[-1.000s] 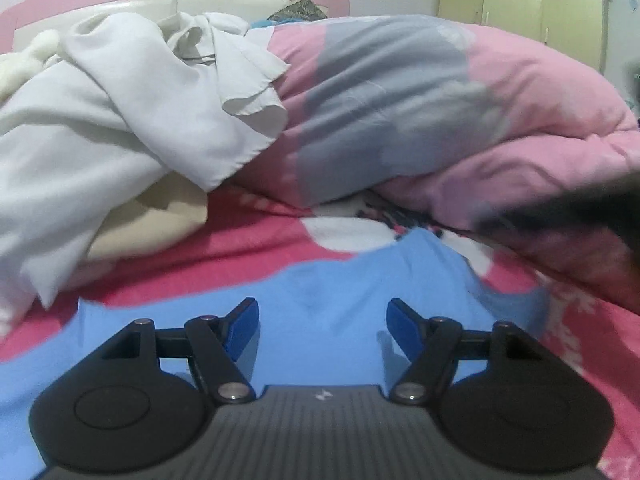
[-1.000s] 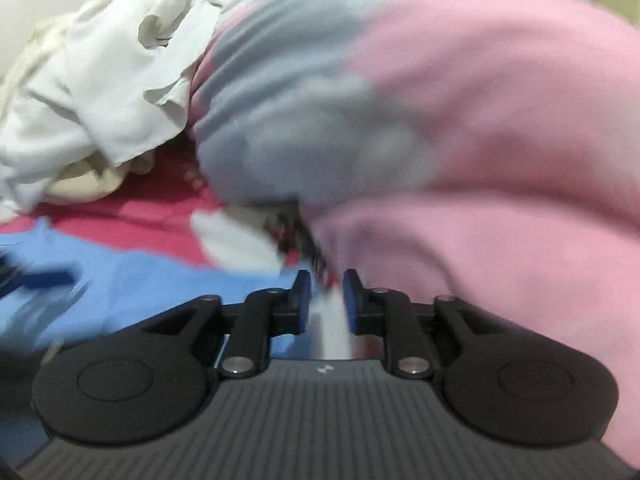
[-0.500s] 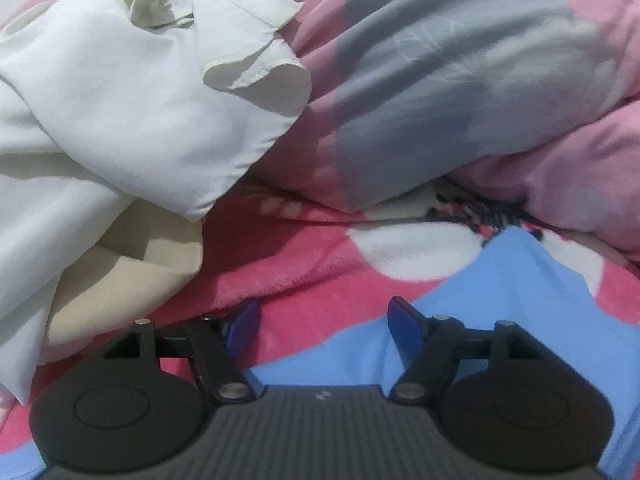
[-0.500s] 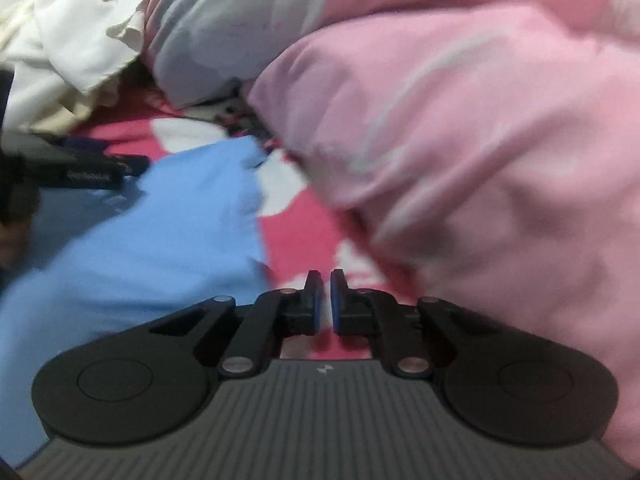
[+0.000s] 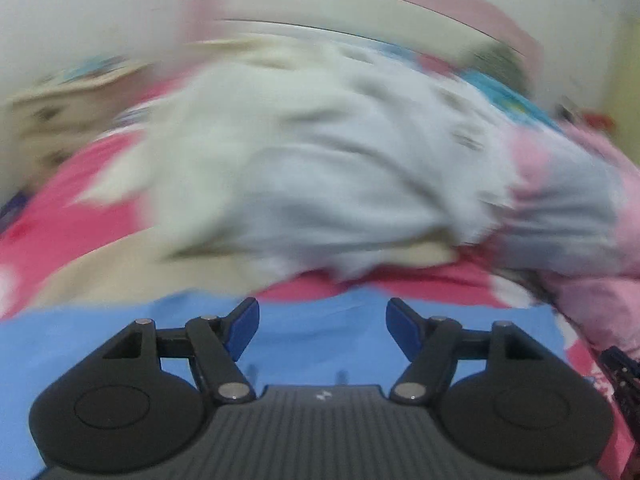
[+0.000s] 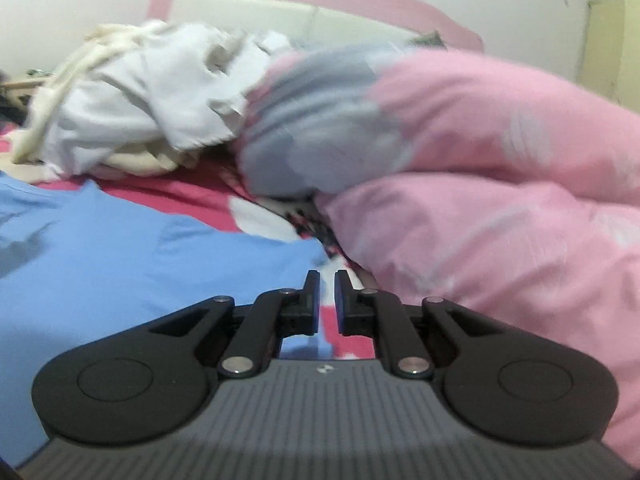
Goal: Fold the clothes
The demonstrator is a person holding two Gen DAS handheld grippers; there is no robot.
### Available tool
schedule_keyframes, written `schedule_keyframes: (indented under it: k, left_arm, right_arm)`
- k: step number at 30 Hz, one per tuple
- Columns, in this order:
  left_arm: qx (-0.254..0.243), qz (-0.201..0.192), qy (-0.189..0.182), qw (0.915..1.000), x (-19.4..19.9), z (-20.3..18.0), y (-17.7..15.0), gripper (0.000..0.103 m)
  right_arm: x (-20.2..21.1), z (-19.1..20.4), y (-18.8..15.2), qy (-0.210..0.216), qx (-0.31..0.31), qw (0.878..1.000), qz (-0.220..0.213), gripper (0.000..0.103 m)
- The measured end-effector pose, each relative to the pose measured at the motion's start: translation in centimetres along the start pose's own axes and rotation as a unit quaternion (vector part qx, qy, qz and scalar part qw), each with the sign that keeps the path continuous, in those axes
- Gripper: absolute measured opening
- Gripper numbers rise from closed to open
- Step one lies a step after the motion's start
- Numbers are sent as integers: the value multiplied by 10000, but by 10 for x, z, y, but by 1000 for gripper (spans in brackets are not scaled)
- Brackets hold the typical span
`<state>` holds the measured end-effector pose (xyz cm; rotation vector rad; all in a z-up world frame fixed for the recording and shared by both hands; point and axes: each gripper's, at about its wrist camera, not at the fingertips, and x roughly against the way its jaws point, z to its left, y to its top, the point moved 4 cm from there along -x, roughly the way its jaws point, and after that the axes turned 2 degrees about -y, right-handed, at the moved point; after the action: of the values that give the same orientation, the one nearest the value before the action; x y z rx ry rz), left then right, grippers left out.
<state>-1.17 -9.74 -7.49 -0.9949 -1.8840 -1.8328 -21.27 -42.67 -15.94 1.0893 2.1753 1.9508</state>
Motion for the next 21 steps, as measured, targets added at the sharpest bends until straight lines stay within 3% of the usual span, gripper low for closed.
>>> schedule_keyframes:
  k: [3,7,10,13,15,18,19,21]
  left_arm:
    - [630,-23,809,9947,51,93,-17,72]
    - [1570,-11,1768,9717,115,212,-49,71]
    - [2378,164,1689,9564,122,251,-89,70]
    - [2843,155,1394,9484,113,263,-113,66]
    - [3050,92,1217,9445,103,263,-124,64]
    - [3128,13,1031,9442,93,264,-130,59]
    - [3126,-12,991,9447,91,265,-132,56]
    - [3059,-118,977,9470,82,264,-130,54]
  right_arm:
    - [11,13,15,128,39,9995,-301,7]
    - [27,49,40,440,141,9972,-594,8]
    - [42,94,71,1039,27,9920,-714,8]
    - [57,160,108,2059,-23,9761,-700,8]
    - [62,209,130,2843,-55,9575,-486,11]
    - [60,298,150,4028,34,9151,175,14]
    - [59,329,150,4296,179,9020,385,14]
    - [55,384,146,4520,655,8873,643,14]
